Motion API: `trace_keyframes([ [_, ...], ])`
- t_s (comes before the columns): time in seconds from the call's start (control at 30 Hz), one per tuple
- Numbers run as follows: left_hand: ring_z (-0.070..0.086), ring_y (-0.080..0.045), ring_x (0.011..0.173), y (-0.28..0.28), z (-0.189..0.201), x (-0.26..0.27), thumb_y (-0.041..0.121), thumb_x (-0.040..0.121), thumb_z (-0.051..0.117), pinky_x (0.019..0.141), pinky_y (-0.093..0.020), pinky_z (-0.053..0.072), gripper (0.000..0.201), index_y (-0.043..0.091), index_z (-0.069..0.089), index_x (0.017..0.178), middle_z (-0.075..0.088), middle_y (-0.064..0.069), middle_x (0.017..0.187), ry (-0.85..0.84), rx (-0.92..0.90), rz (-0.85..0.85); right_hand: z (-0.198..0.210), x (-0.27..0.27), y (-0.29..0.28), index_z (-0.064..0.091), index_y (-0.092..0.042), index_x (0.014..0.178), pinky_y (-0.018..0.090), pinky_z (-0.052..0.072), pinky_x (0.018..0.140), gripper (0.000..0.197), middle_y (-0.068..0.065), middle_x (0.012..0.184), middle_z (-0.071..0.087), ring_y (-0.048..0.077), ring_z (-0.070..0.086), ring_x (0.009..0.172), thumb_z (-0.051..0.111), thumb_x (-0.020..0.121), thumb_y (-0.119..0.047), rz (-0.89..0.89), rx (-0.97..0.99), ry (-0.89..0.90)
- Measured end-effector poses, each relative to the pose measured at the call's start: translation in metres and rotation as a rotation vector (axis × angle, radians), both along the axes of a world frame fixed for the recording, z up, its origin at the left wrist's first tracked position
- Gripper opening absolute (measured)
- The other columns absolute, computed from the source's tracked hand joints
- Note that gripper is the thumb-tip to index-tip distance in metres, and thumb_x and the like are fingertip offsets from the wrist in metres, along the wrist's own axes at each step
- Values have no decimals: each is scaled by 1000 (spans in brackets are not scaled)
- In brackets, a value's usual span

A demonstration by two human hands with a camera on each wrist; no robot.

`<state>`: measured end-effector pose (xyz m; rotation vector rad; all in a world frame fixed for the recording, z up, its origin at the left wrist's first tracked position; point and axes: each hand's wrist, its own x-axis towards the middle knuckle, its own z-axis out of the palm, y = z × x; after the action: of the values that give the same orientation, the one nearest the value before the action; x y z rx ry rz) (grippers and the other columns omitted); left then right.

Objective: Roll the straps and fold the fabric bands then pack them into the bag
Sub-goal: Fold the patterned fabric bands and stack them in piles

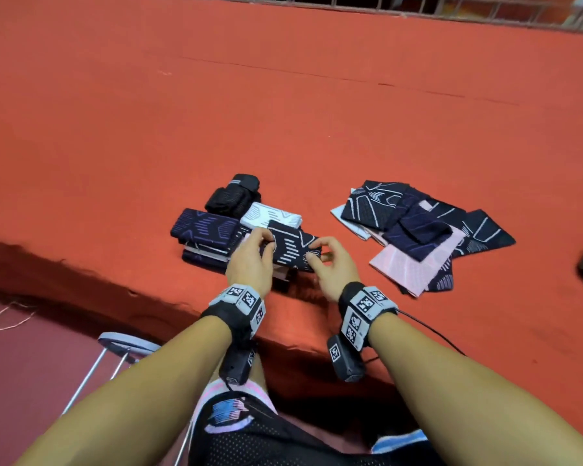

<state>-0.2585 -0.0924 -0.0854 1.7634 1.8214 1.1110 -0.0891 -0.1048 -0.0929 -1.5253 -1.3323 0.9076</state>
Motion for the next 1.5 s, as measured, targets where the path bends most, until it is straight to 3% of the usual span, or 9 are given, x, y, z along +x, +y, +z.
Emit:
trace_keyframes([
  [0.2,63,-21,84,15,5,-34,36,97,60,69,-34,48,13,30,60,108,65,6,102,98,-37,87,-8,-49,21,59,-31,88,38,57,69,10,-1,79,67,17,65,68,69,86,-28,-7,8,-84],
  [0.4,60,-11,110,14,-14,-34,36,93,66,84,-31,49,30,29,66,123,53,13,133,129,-59,57,-26,-61,27,56,-34,84,37,54,66,14,-10,66,54,15,59,62,70,87,-31,-21,-61,-195],
  [0.5,57,-8,119,14,-24,-27,32,96,61,90,-30,48,32,29,66,128,51,17,141,154,-72,-21,-34,-62,28,56,-35,87,44,56,66,12,-10,63,53,23,64,62,68,87,-33,-16,-81,-217],
  [0.77,49,-7,132,16,-39,-26,42,102,47,100,-31,44,37,37,59,137,41,23,153,191,-200,-25,-41,-60,29,64,-30,105,32,42,60,13,-9,61,49,10,49,59,61,94,-36,-3,-56,-326],
  [0.93,53,-10,129,21,-43,-30,45,100,50,97,-31,48,36,42,60,135,41,26,152,160,-229,-30,-45,-53,30,64,-33,112,28,39,61,20,-10,65,53,5,51,62,60,94,-42,70,-78,-307],
  [1.1,53,-12,131,23,-39,-33,40,98,57,101,-30,45,38,35,61,135,45,20,151,113,-218,-74,-38,-47,31,59,-35,117,29,43,68,23,-11,71,55,12,55,70,58,94,-42,158,-137,-317],
  [1.2,53,-12,131,19,-35,-30,35,95,63,103,-30,44,38,32,63,133,51,14,148,81,-160,-73,-35,-46,26,54,-38,119,37,52,74,25,-5,77,61,18,62,72,55,95,-41,179,-115,-262],
  [1.33,62,-12,117,16,-19,-11,30,91,67,97,-32,50,32,29,67,124,65,12,128,88,27,-117,-29,-27,17,52,-41,125,41,53,81,31,-1,88,64,21,64,82,52,95,-40,122,-63,-234],
  [1.5,63,-10,103,24,1,48,32,92,65,91,-32,51,23,30,69,115,68,11,114,70,46,-286,-21,25,10,57,-37,120,46,54,85,24,-4,84,63,23,66,84,54,96,-37,-47,-84,-169],
])
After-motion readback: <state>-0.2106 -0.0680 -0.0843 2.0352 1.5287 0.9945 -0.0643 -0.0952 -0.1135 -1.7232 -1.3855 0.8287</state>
